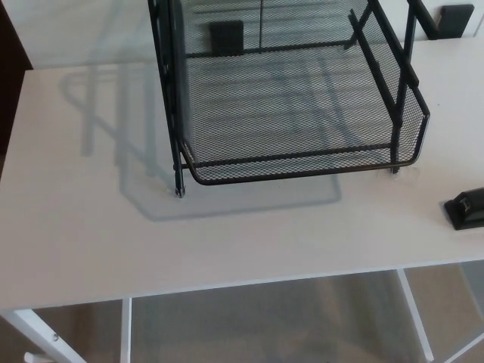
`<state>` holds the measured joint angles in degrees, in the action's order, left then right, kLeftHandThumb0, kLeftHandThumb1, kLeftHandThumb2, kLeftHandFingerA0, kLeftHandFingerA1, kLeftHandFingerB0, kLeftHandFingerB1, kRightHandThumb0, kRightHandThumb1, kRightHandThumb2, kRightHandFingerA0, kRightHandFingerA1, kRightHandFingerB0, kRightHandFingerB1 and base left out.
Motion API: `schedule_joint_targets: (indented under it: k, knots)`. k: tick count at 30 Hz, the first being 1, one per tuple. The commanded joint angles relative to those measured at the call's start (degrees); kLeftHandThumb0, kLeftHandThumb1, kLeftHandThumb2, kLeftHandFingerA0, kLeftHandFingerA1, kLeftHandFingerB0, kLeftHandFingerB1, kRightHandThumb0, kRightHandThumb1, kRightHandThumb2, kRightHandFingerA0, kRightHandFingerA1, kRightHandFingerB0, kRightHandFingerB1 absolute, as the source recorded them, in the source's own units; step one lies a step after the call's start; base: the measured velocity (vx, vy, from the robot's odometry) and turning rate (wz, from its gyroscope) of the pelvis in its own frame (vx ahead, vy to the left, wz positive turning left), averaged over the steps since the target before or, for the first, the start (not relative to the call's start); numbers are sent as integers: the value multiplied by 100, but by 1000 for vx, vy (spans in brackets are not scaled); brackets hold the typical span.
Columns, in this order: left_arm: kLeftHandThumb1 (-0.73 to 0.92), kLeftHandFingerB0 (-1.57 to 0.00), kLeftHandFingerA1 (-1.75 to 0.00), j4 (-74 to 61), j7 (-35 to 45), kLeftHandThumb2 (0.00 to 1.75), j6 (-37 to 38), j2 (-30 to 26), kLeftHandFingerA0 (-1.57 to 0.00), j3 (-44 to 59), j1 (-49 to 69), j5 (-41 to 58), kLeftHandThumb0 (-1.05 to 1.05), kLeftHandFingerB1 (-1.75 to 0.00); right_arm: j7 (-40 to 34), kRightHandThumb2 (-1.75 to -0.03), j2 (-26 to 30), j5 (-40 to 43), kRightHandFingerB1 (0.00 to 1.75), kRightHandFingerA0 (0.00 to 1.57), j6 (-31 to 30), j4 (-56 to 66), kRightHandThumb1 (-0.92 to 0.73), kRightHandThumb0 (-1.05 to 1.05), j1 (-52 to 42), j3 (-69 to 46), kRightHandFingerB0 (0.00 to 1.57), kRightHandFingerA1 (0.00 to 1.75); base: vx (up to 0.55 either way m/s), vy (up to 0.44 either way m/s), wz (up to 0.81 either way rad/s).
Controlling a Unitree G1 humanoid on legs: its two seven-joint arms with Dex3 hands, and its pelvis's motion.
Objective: The robot walks towards a desk on which a file tray is kept in the middle and a stapler is kept to its right. The robot lifts the stapler using its right hand and places it on the file tray.
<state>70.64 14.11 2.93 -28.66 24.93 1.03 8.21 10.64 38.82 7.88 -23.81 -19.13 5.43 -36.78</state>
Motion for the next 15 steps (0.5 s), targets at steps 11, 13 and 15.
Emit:
schedule_joint_targets:
  k: [11, 13, 15]
  knots:
    - [68, -16, -54, -129, -4, 94, 244, -36, -19, -196, 147, -19, -68, -47, 2052, -66, 1767, -686, 18, 10, 982, 813, -46, -42, 544, 2508, 8, 43, 0, 0, 0]
    - [84, -20, -48, -155, 60, 65, 279, -60, -24, -243, 174, -49, -67, -35, 2032, -55, 1840, -752, 26, 14, 716, 1069, -51, -35, 465, 2701, 6, 36, 0, 0, 0]
    - [68, -16, -53, -89, 5, 94, 250, -42, -21, -233, 139, -33, -66, -46, 2204, -70, 2065, -1286, 17, 5, 619, 1172, -51, -42, 589, 3467, 2, 35, 0, 0, 0]
